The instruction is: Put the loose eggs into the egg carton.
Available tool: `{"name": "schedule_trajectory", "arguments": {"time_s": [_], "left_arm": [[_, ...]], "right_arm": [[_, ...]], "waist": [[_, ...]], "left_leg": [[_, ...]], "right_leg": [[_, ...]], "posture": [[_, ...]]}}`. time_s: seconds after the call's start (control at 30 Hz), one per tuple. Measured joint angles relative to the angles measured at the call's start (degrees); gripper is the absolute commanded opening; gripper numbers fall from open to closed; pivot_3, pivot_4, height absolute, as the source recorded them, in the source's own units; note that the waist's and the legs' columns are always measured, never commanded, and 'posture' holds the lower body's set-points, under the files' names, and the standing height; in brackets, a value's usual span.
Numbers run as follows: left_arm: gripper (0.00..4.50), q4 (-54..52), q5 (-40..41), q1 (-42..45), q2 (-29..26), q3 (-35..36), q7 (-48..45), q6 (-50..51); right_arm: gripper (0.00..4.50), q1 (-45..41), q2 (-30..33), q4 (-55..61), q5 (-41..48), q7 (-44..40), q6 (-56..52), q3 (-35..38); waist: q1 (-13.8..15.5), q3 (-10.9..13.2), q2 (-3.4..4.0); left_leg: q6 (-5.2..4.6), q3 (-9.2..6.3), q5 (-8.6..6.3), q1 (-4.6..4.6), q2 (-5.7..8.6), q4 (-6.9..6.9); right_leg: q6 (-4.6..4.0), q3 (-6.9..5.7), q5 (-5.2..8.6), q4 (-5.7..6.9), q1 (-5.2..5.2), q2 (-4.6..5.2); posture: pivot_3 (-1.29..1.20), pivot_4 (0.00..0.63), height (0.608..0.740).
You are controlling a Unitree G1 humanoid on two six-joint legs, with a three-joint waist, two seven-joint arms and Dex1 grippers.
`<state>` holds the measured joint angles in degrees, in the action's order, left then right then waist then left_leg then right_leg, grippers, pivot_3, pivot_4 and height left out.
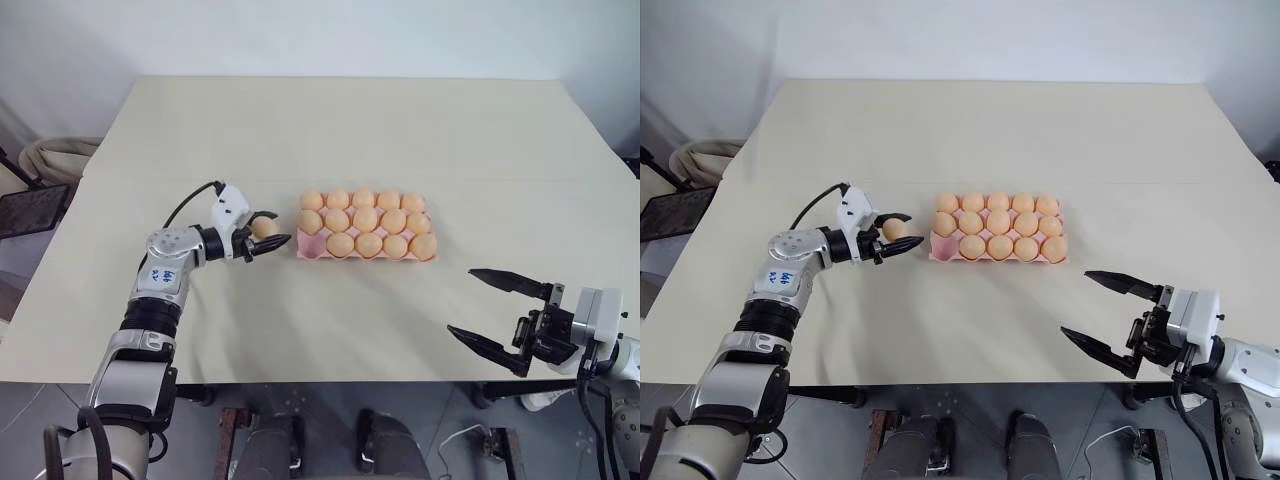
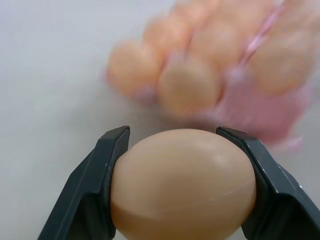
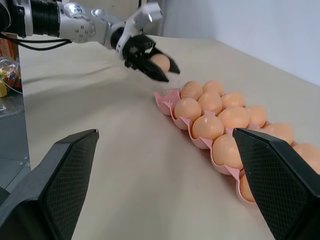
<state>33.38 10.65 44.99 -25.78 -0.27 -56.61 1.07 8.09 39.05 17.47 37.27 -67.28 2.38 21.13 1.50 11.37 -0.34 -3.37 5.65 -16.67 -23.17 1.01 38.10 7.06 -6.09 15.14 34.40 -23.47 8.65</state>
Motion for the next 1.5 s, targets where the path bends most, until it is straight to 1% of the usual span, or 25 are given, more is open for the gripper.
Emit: {"name": "schedule_trajectory", "arguments": {"time_s": [0.07, 0.17, 0.23, 0.3, 0.37, 0.4, 0.5, 0.63, 0.8, 0.93, 1.03, 1.13, 1.27, 1.37, 1.5], "left_arm": [[2.5, -1.9, 0.3, 0.7, 1.1, -0.9, -1.2, 1.0], [2.5, -1.8, -0.1, 1.9, 3.8, -2.9, -1.5, 1.5], [2.5, -0.2, -1.5, 3.2, 5.5, -4.7, -1.1, 1.3], [2.5, 2.0, -3.0, 4.2, 6.1, -5.8, -0.5, 0.8], [3.23, 3.8, -3.9, 4.9, 6.4, -5.9, 0.5, 0.3], [3.46, 3.9, -4.0, 5.0, 6.4, -5.8, 0.6, 0.3], [4.44, 3.5, -3.9, 4.9, 6.1, -5.6, -0.8, 0.3], [4.48, 1.4, -3.0, 3.1, 3.3, -4.2, -2.2, 0.1], [4.48, -3.5, 0.3, -2.1, -5.2, 1.0, -5.5, -0.3], [4.48, -9.5, 3.7, -10.6, -11.9, 6.4, -7.0, 0.5], [4.48, -18.7, 6.0, -23.6, -15.8, 11.8, -6.4, 2.4], [4.48, -26.5, 8.2, -34.5, -16.8, 15.2, -5.1, 7.1], [4.48, -37.4, 10.1, -43.5, -16.7, 18.3, -1.6, 10.0], [4.48, -43.1, 11.0, -47.6, -15.5, 19.9, 1.0, 10.2], [4.48, -45.3, 12.2, -48.1, -13.8, 20.1, 4.2, 11.1]], "right_arm": [[4.5, -0.6, 0.0, -0.3, 0.0, 0.0, 0.0, 0.0], [4.5, -1.1, 0.0, -0.7, 0.0, 0.0, 0.0, -0.1], [4.5, -1.1, 0.0, -0.9, -0.1, 0.0, -0.1, -0.1], [4.5, -1.1, 0.0, -0.9, -0.1, 0.2, -0.2, -0.1], [4.5, -0.7, 0.0, -0.8, -0.1, 0.5, -0.3, -0.1], [4.5, -0.6, 0.0, -0.8, -0.1, 0.6, -0.3, -0.1], [4.5, 0.1, 0.0, -0.3, -0.1, 1.1, -0.4, -0.1], [4.5, 0.0, 0.0, -0.1, -0.1, 1.3, -0.4, -0.2], [4.5, -2.2, 0.8, -1.7, -0.2, 0.7, -1.3, -0.7], [4.5, -3.6, 1.3, -3.9, -0.2, -0.6, -1.4, -0.6], [4.5, -5.7, 2.0, -7.1, -0.3, -2.1, -1.3, -0.6], [4.5, -7.8, 2.5, -10.5, -0.8, -3.4, -1.2, -0.6], [4.5, -10.3, 2.8, -13.6, -1.6, -4.2, -1.0, -0.8], [4.5, -10.6, 2.8, -14.5, -2.3, -5.0, -0.2, -0.9], [4.5, -10.6, 2.8, -15.4, -2.9, -5.7, 0.1, -0.9]], "waist": [[0.2, 0.0, 0.0], [0.2, 0.0, 0.0], [0.2, 0.0, -0.01], [0.0, 0.0, -0.01], [-0.2, 0.0, -0.01], [-0.2, 0.0, -0.01], [0.0, 0.0, -0.01], [-0.2, 0.0, -0.01], [-0.5, 0.0, 0.0], [-0.7, 0.0, 0.01], [-1.2, 0.0, 0.04], [-1.4, 0.0, 0.04], [-1.0, 0.0, 0.06], [-0.9, 0.0, 0.09], [-0.6, 0.0, 0.09]], "left_leg": [[-0.01, -0.01, 0.0, 0.0, 0.02, 0.06], [-0.06, 0.01, 0.01, 0.0, 0.07, 0.1], [-0.09, 0.04, 0.02, -0.01, 0.08, 0.11], [-0.09, 0.06, 0.02, 0.0, 0.06, 0.1], [-0.08, 0.07, 0.02, 0.0, 0.02, 0.09], [-0.08, 0.08, 0.02, 0.0, 0.0, 0.09], [-0.08, 0.07, 0.02, 0.0, -0.01, 0.09], [-0.07, 0.1, 0.0, 0.0, -0.03, 0.09], [0.05, 0.08, -0.02, 0.03, -0.17, 0.08], [0.09, 0.05, -0.07, 0.04, -0.19, 0.07], [0.06, 0.03, -0.18, 0.06, -0.19, 0.05], [0.07, -0.07, -0.23, 0.04, -0.2, 0.03], [0.08, -0.1, -0.23, 0.02, -0.2, 0.01], [0.08, -0.06, -0.23, 0.03, -0.21, -0.02], [0.11, -0.02, -0.22, 0.03, -0.24, -0.02]], "right_leg": [[0.0, -0.03, 0.0, 0.0, 0.03, -0.06], [0.01, -0.02, 0.0, 0.0, 0.06, -0.1], [0.02, -0.01, -0.01, 0.0, 0.06, -0.11], [0.02, 0.0, -0.01, 0.01, 0.04, -0.11], [0.02, 0.02, -0.01, 0.02, 0.01, -0.11], [0.01, 0.01, -0.01, 0.03, 0.01, -0.11], [0.01, -0.01, -0.01, 0.02, 0.01, -0.11], [0.0, 0.05, -0.02, 0.0, 0.0, -0.07], [-0.08, 0.02, -0.05, 0.02, -0.04, -0.08], [-0.09, 0.01, -0.05, 0.0, -0.03, -0.06], [-0.09, 0.13, -0.05, -0.03, -0.02, 0.04], [-0.1, 0.12, -0.05, -0.32, 0.01, 0.12], [-0.16, 0.13, -0.03, -0.48, 0.04, 0.14], [-0.19, 0.15, -0.02, -0.51, 0.04, 0.14], [-0.24, 0.15, -0.04, -0.5, 0.03, 0.09]], "posture": [[0.0, 0.15, 0.74], [0.0, 0.15, 0.74], [0.0, 0.15, 0.74], [0.0, 0.15, 0.74], [0.0, 0.15, 0.74], [0.0, 0.15, 0.74], [0.0, 0.15, 0.74], [0.0, 0.15, 0.74], [0.0, 0.15, 0.74], [0.0, 0.15, 0.74], [0.0, 0.15, 0.74], [0.0, 0.15, 0.74], [0.0, 0.15, 0.74], [0.0, 0.15, 0.74], [0.0, 0.15, 0.74]]}}
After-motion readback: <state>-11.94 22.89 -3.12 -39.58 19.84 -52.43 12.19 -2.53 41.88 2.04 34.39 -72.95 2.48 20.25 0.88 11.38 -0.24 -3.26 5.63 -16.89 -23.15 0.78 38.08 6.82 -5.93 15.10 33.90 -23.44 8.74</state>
